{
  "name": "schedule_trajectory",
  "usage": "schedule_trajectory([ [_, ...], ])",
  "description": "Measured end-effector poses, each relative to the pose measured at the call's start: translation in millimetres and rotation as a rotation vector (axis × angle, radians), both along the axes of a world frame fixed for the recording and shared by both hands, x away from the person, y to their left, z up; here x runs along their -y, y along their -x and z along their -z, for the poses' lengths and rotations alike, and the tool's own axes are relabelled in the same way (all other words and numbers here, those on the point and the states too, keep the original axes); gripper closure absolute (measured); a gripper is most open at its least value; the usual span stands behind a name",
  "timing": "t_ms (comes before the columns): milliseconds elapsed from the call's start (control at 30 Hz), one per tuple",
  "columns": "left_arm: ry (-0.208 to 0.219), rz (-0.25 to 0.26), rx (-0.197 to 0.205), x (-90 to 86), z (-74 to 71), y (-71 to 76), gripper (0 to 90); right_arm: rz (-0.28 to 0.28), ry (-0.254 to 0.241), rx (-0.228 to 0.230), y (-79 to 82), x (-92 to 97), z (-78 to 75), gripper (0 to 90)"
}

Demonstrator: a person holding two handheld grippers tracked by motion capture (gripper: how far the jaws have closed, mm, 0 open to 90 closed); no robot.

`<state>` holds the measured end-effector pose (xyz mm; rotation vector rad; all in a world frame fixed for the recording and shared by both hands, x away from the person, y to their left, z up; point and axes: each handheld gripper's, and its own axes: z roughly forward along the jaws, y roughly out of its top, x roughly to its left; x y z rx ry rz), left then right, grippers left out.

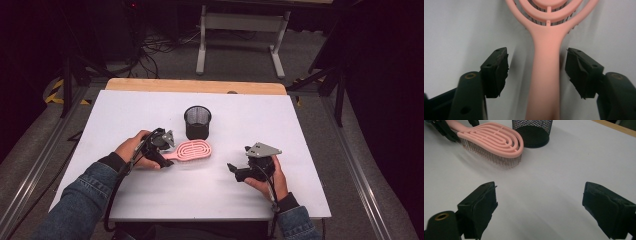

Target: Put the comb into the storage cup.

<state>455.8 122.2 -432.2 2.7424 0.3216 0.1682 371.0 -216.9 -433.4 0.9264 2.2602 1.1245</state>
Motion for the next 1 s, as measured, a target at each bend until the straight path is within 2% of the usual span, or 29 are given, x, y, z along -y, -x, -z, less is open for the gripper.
schedule_trajectory([
  [300,0.026,0.004,-0.031,-0.1,0.7,-1.4,51.3,-0.006,0.004,0.0,0.0,-1.1,0.4,12.6],
  [433,0.048,0.025,-0.054,-0.2,1.1,-1.3,62.7,-0.01,0.006,-0.001,0.1,-1.7,0.7,12.6],
  [500,0.059,0.026,-0.051,0.8,1.4,-0.1,68.8,-0.01,0.007,-0.001,-0.1,-1.6,0.8,12.6],
  [600,0.048,0.03,-0.042,0.5,1.1,0.9,69.2,-0.01,0.007,0.001,0.1,-1.6,0.7,12.6],
  [700,0.081,0.02,-0.038,-1.7,3.0,2.3,69.4,-0.011,0.008,0.0,0.1,-1.7,1.0,12.6],
  [900,0.093,0.02,0.002,-4.6,4.1,7.5,69.5,-0.021,0.009,-0.001,0.8,-3.0,0.7,12.6],
  [933,0.105,0.016,0.008,-5.0,4.9,8.3,69.6,-0.023,0.009,-0.001,0.8,-3.1,0.9,12.6],
  [1000,0.109,0.006,0.01,-6.2,5.3,9.9,69.6,-0.023,0.01,-0.001,0.9,-2.9,0.9,12.6],
])
